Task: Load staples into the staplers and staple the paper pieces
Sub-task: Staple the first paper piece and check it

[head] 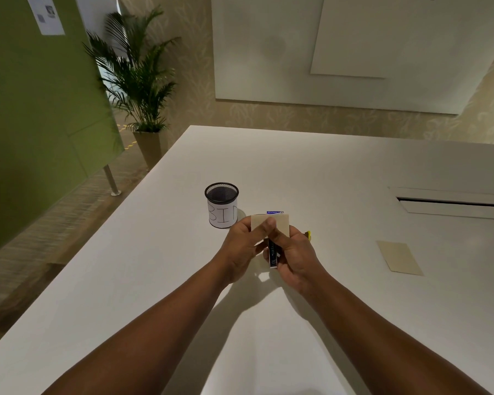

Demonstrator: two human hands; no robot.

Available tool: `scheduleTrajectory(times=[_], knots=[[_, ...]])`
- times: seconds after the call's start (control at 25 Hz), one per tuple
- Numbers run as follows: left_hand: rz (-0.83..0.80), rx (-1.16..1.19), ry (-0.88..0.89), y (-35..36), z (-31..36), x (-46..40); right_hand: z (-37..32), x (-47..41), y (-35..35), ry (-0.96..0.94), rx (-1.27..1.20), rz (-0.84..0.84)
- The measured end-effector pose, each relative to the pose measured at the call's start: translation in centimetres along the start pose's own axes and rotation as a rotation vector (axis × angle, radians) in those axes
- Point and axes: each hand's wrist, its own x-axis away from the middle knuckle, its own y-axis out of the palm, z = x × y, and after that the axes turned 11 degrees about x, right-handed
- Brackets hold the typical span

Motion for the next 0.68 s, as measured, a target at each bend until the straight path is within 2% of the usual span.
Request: scheduleTrajectory(times=[0.4, 0.68], knots=[[0.020, 0.030, 0.020, 0.19, -1.05, -0.42, 0.50, -0.22, -0.41, -0.005, 0.056, 0.105], [0.092, 0.057, -0.084, -0.25, -0.84, -1.02, 0.07, -0.10, -0.18, -0.049, 0.034, 0.011]])
